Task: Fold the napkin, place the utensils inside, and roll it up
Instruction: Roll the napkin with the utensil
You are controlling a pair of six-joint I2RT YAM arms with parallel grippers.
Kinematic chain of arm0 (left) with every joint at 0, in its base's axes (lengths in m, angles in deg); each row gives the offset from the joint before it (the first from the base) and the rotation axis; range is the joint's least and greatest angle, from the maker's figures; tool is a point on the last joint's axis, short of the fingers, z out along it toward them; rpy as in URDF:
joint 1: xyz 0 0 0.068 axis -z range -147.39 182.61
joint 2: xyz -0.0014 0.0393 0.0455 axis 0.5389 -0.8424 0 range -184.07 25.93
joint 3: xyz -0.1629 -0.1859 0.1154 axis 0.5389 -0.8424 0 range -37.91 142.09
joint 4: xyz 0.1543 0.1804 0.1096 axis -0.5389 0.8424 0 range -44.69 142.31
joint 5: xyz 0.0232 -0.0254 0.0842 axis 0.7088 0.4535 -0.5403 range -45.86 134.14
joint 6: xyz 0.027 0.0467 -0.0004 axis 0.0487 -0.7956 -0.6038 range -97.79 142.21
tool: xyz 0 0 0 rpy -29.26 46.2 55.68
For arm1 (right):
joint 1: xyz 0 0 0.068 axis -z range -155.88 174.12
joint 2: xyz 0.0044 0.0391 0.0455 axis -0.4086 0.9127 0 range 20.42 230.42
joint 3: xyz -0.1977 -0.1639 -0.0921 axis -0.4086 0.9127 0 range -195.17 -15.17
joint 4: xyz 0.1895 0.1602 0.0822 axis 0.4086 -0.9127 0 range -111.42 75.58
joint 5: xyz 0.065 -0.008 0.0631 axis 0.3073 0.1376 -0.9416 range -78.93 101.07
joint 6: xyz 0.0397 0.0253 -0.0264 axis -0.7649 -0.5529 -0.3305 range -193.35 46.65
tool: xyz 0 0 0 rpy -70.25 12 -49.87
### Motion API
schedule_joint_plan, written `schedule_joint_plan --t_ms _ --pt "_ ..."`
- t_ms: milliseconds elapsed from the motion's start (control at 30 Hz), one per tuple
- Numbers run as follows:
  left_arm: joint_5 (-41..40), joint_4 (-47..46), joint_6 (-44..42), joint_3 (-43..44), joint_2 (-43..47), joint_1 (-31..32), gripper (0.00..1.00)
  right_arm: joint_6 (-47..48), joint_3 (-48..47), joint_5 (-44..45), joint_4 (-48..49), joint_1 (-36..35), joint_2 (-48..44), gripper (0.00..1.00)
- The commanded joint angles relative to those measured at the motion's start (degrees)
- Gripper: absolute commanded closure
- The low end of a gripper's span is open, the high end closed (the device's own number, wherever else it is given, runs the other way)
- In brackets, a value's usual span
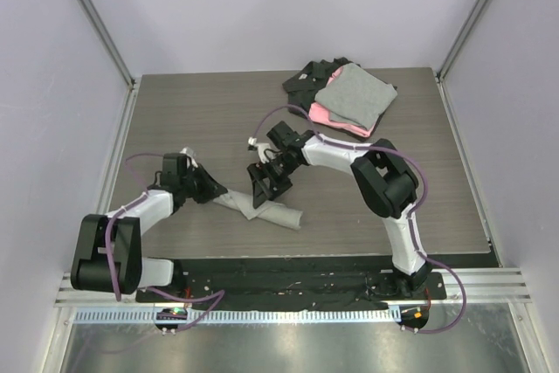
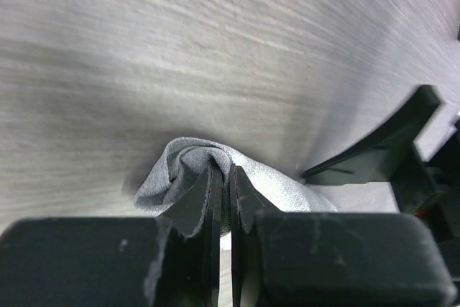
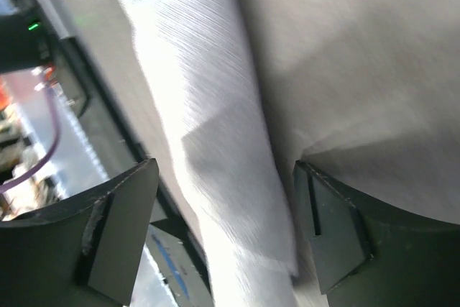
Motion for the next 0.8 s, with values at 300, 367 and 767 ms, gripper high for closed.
schedule_joint_plan --t_ms 300,367,767 --pt "-5.48 0.41 3.35 10.50 -10.89 -0.01 1.00 -2.73 10.37 10.80 5.59 11.68 -16.15 0.11" --pt "-5.74 -0.37 3.61 11.73 -12.47 -0.01 1.00 -2.99 11.96 11.15 6.21 13.27 -18.34 0.11" --pt "-5.74 1.19 1.77 15.16 -11.78 -0.45 0.62 -4.31 21.99 18.18 8.85 21.80 -29.51 0.11"
